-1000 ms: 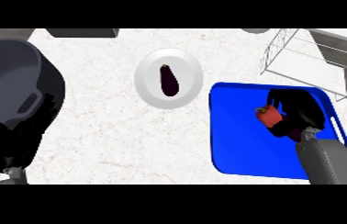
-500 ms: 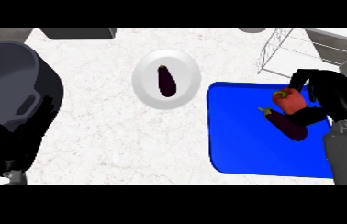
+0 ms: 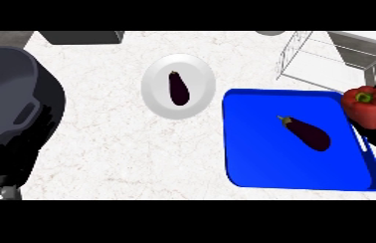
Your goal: Pick the bell pepper from the tray and place it in the tiered shelf
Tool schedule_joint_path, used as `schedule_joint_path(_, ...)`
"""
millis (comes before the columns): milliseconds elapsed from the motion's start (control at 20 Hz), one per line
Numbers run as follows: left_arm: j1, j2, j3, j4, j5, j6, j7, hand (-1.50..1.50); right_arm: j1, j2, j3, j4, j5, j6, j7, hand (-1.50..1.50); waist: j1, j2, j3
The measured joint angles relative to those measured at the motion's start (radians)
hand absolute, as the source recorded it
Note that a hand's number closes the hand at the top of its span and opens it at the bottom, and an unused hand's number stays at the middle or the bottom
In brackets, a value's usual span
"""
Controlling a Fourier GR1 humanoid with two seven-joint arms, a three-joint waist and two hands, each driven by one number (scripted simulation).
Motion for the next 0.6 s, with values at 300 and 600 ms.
schedule_joint_path(300, 0.000, -0.015, -0.008, -0.019, -0.009, -0.004, 0.004, 0.00, -0.125, -0.073, -0.129, -0.084, -0.176, 0.089, 0.183, 1.50, 0.014, 0.003, 0.000)
schedule_joint_path(600, -0.027, -0.025, -0.009, 0.001, -0.020, 0.001, 0.014, 0.00, -0.259, -0.186, -0.155, -0.069, -0.206, 0.072, 0.298, 1.50, 0.020, 0.006, 0.000)
